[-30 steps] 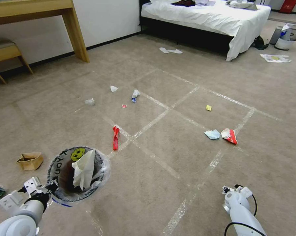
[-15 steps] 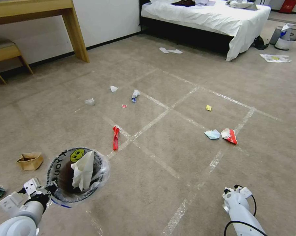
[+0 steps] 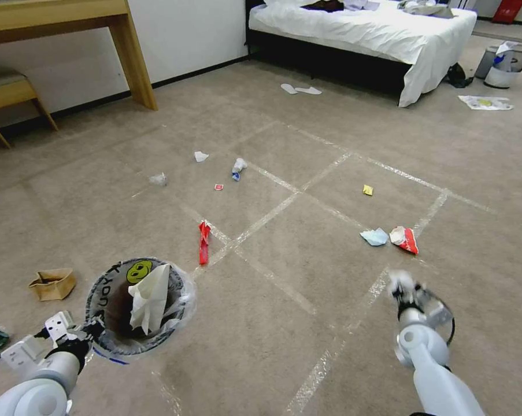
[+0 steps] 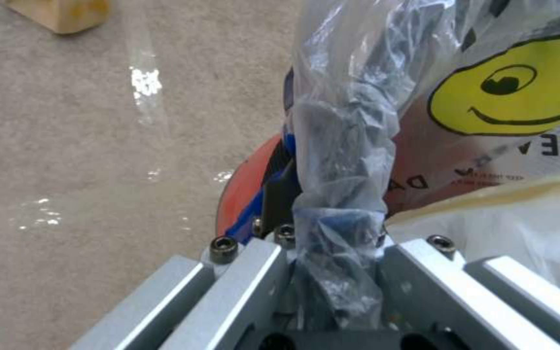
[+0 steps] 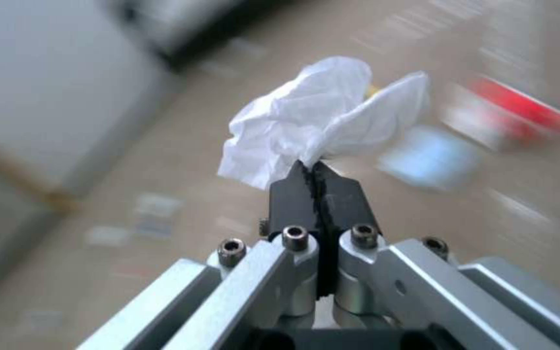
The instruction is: Pick up the trash bin and place the garbage on the floor into it.
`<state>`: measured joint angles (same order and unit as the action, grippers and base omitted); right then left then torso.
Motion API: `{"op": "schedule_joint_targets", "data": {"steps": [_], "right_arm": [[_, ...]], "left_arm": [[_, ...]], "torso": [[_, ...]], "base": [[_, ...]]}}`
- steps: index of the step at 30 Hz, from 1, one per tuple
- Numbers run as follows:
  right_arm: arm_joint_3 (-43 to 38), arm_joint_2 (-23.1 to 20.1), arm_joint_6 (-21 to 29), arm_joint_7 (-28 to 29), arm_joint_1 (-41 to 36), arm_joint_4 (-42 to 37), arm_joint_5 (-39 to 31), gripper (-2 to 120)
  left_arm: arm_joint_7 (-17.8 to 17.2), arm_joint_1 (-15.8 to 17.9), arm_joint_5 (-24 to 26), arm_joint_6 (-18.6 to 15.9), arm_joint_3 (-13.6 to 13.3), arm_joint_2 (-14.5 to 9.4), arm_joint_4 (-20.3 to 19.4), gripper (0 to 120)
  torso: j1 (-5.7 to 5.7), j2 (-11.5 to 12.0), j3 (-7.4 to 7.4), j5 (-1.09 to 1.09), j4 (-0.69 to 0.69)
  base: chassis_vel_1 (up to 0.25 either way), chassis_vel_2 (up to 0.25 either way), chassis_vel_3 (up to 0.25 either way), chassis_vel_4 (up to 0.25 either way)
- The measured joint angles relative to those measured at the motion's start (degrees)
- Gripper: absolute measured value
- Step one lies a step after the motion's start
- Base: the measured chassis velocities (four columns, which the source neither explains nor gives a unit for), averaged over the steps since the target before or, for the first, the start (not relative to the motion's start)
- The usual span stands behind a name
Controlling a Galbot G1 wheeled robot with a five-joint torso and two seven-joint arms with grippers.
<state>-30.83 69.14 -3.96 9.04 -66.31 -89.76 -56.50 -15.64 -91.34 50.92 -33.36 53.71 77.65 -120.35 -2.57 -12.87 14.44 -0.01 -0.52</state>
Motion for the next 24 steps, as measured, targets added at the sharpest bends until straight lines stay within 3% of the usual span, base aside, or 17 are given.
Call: {"op": "schedule_joint_targets", "data": {"steps": [1, 2, 4, 8, 10, 15, 16, 17, 19, 24], "right_arm": [[2.95, -2.88, -2.61, -3.09, 0.15, -7.52, -1.12, 0], [2.95, -2.88, -2.61, -3.09, 0.15, -7.52, -1.12, 0], [8.59, -8.46, -5.29, -6.57, 2.06, -16.46, -3.2, 0], [13.93, -12.06, -6.34, -8.58, 4.67, -21.33, -4.96, 0], [22.69, -14.89, -6.77, -10.69, 9.79, -26.47, -7.81, 0], [34.64, -15.76, -6.67, -11.43, 17.85, -29.43, -10.93, 0], [42.18, -15.63, -6.03, -10.48, 23.56, -29.68, -11.66, 0], [42.18, -15.63, -6.03, -10.48, 23.56, -29.68, -11.66, 0], [50.86, -15.15, -4.71, -7.61, 29.28, -29.73, -12.25, 0], [59.08, -14.91, -1.91, -3.85, 33.76, -30.03, -12.59, 0]], "left_arm": [[-0.37, 0.18, 0.35, -0.4, -0.41, -0.2, -0.45, 0], [-0.37, 0.18, 0.35, -0.4, -0.41, -0.2, -0.45, 0], [-0.91, 0.45, 1.32, -0.84, -0.73, -0.75, -1.11, 0], [-1.52, 0.68, 2.87, -1.41, -0.94, -1.51, -1.71, 0], [-2.58, 1.21, 5.85, -2.37, -1.31, -2.61, -2.54, 0], [-3.14, 1.88, 7.98, -3.12, -1.95, -3.75, -3.33, 0], [-3.26, 2.39, 8.43, -3.49, -2.46, -4.35, -3.57, 0], [-3.26, 2.39, 8.43, -3.49, -2.46, -4.35, -3.57, 0], [-3.53, 3.05, 9.16, -3.92, -2.87, -4.88, -3.61, 0], [-3.64, 3.68, 9.63, -4.08, -2.96, -5.55, -3.18, 0]], "torso": [[0.0, 0.0, 0.0, 0.0, 0.0], [0.0, 0.0, 0.0, 0.0, 0.0], [0.0, -0.01, 0.0, -0.04, 0.0], [0.0, -0.01, 0.0, 0.0, 0.0], [0.0, 0.0, 0.01, 0.01, -0.01], [0.0, 0.0, 0.01, 0.01, -0.01], [0.0, -0.01, 0.01, -0.01, 0.01], [0.0, -0.01, 0.01, -0.01, 0.01], [0.0, 0.0, 0.02, -0.01, 0.0], [0.0, 0.0, 0.01, 0.0, -0.02]], "base": [[0.0, 0.0, 0.0, 0.0], [0.0, 0.0, 0.0, 0.0], [0.0, 0.0, 0.0, 0.0], [0.0, 0.0, 0.0, 0.0], [0.0, 0.0, 0.0, 0.0], [0.0, 0.0, 0.0, 0.0], [0.0, 0.0, 0.0, 0.0], [0.0, 0.0, 0.0, 0.0], [0.0, 0.0, 0.0, 0.0], [0.0, 0.0, 0.0, 0.0]]}}
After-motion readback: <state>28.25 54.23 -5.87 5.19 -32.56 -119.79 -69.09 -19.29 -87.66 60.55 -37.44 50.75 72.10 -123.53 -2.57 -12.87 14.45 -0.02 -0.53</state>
